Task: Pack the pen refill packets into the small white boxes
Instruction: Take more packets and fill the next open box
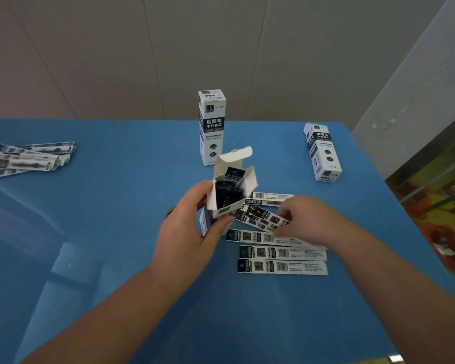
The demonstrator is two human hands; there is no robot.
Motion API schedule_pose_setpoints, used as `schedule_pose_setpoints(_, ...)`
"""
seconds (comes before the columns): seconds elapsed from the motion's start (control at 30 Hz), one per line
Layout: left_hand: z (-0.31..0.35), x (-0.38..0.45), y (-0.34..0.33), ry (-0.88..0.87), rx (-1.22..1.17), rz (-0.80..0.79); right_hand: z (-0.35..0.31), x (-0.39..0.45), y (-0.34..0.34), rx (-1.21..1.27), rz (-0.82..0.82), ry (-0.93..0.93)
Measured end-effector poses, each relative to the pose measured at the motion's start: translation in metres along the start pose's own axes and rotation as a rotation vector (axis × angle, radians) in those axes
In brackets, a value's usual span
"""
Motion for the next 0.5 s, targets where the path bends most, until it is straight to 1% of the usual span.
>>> schedule_pose_setpoints(0.1,-0.001,-0.001,0.0,0.0,0.004,0.0,-0.001,-0.006,0.017,0.067,0.005,-0.005)
schedule_pose_setpoints(0.2,-0.001,-0.001,0.001,0.007,0.008,0.001,-0.001,-0.017,0.044,0.183,0.033,-0.023)
schedule_pose_setpoints(0.33,0.002,0.0,-0.001,-0.017,0.013,-0.005,-0.004,-0.036,0.089,0.331,0.158,0.011)
schedule_pose_setpoints(0.4,0.0,0.0,-0.001,-0.014,0.031,-0.004,-0.007,-0.049,0.107,0.468,0.217,0.035)
schedule_pose_setpoints(0.5,-0.005,-0.001,-0.001,0.0,0.027,-0.005,-0.022,-0.073,0.132,0.805,0.323,0.183)
Point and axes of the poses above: each hand's wrist, its own x-axis towards the middle knuckle, its own y-axis out of the back of the hand, z = x × y, the point moved 9 cm from there along x, towards the middle knuckle, and after that the axes turned 7 degrees about -x, right-handed, at the moved point
